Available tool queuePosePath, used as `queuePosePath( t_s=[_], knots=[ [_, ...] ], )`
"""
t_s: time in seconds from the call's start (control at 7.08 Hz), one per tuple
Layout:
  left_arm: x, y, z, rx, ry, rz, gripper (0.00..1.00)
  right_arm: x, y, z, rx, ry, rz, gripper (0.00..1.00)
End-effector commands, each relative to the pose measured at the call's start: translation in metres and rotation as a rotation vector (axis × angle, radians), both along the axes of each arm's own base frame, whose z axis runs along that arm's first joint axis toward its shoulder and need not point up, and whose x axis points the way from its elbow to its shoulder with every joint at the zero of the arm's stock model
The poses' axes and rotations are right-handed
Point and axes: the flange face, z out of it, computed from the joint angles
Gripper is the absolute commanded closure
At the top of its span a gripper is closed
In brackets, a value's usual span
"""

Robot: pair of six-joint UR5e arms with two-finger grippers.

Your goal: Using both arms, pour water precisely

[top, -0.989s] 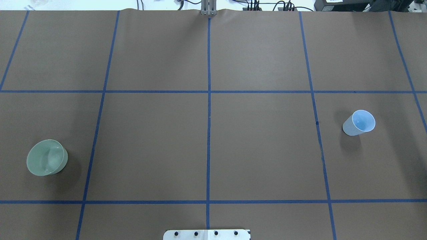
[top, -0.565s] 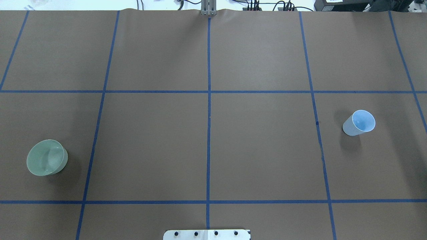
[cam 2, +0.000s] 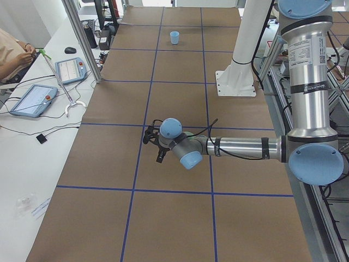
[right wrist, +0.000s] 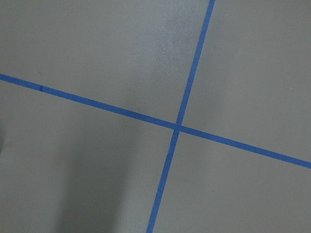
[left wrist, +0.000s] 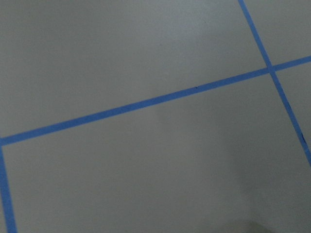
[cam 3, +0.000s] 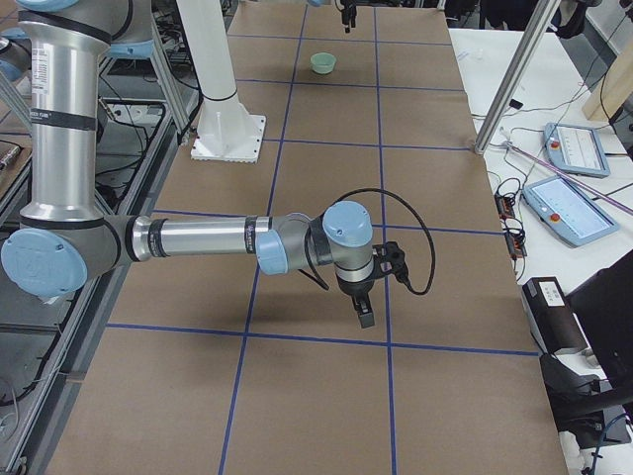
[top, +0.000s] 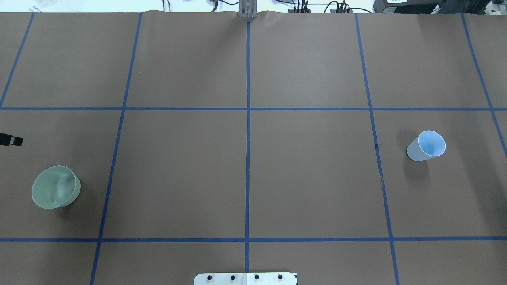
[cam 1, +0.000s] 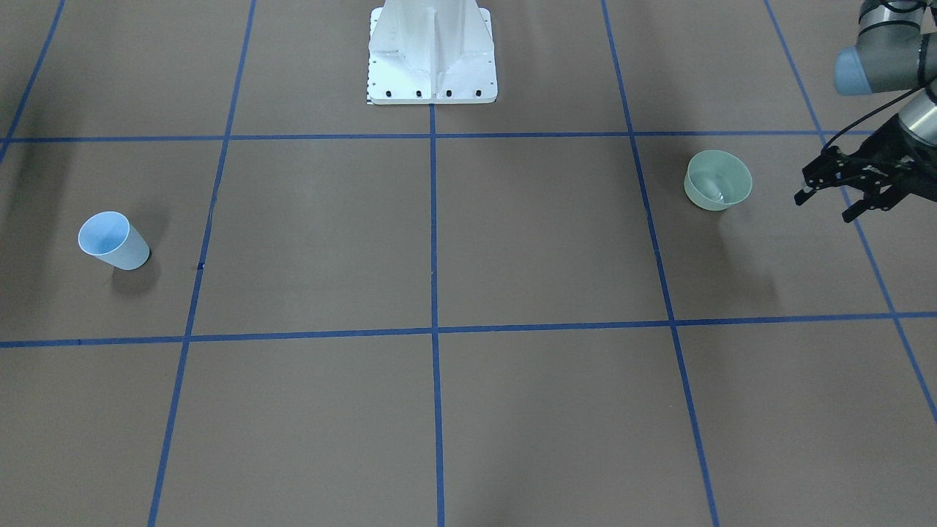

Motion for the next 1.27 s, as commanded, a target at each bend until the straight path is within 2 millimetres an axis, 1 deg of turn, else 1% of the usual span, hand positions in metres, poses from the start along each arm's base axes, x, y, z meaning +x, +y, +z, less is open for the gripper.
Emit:
queuePosePath(
  t_s=[0.0,0.14,0.28,0.42,0.56,0.71,0.99,1.13],
  knots=[
    [0.039,0.024,-0.006,-0.013,-0.009,0.011,0.0,0.0,0.0,0.0,-0.002,0.0,0.001,0.0],
    [0.031,0.041,-0.011,-0.006,-0.008,0.021,0.0,0.0,0.003,0.003,-0.007,0.001,0.0,0.0],
    [0.033,0.064,-0.011,0.004,-0.027,0.044,0.0,0.0,0.004,0.004,-0.011,-0.002,0.0,0.0],
    [0.047,0.078,-0.006,0.027,-0.059,0.058,0.0,-0.001,0.007,0.006,-0.013,-0.009,-0.003,0.0],
    [0.057,0.083,-0.005,0.03,-0.072,0.063,0.01,-0.001,0.007,0.006,-0.013,-0.01,-0.003,0.0],
    [0.063,0.086,-0.005,0.016,-0.071,0.069,0.07,0.0,0.007,0.006,-0.013,-0.008,-0.002,0.0],
    [0.067,0.087,-0.002,0.007,-0.075,0.076,0.26,-0.001,0.009,0.008,-0.018,-0.009,-0.003,0.0],
    [0.069,0.086,-0.001,0.002,-0.077,0.076,0.37,0.0,0.01,0.009,-0.021,-0.009,-0.002,0.0]
  ],
)
